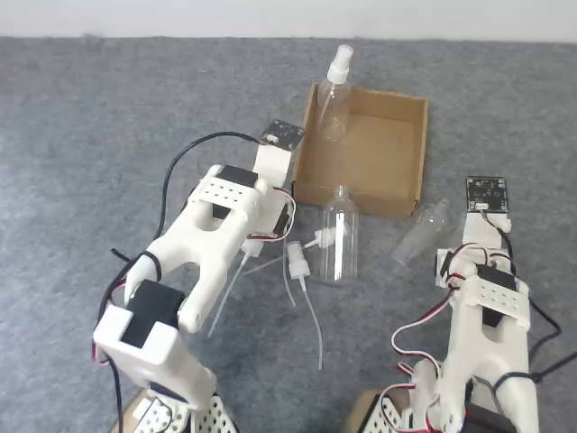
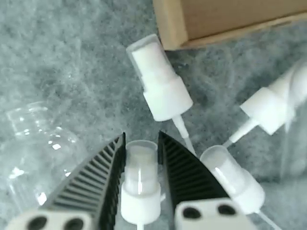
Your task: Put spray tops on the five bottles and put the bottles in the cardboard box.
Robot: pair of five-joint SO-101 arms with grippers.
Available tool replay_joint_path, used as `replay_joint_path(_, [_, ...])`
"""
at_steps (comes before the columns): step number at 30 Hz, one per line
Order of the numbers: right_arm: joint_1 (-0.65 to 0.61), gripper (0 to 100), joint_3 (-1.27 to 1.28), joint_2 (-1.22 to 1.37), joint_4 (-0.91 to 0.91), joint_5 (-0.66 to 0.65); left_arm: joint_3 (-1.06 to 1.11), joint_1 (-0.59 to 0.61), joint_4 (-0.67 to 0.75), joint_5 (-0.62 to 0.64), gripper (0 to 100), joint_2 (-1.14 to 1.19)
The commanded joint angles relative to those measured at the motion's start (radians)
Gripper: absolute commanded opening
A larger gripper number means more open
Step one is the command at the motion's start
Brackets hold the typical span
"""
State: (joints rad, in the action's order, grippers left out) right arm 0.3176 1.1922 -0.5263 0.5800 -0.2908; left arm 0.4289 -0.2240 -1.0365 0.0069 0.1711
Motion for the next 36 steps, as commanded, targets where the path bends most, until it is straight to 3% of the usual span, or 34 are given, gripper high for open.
replay_joint_path(1, [-0.004,0.6,0.035,-0.001,-0.002,-0.012,0.025,0.002,-0.023,-0.011,14,-0.043])
replay_joint_path(16, [-0.004,0.6,0.035,-0.001,-0.002,-0.018,0.065,0.046,-0.021,-0.054,15,-0.032])
replay_joint_path(25, [-0.004,0.6,0.035,-0.001,-0.002,-0.018,0.056,0.026,-0.023,-0.054,2,-0.046])
replay_joint_path(31, [0.002,0.6,0.035,-0.008,0.004,-0.028,0.041,0.028,-0.064,-0.052,1,-0.192])
replay_joint_path(36, [0.053,0.6,0.025,-0.012,0.041,-0.377,0.047,0.028,-0.135,-0.048,1,-0.387])
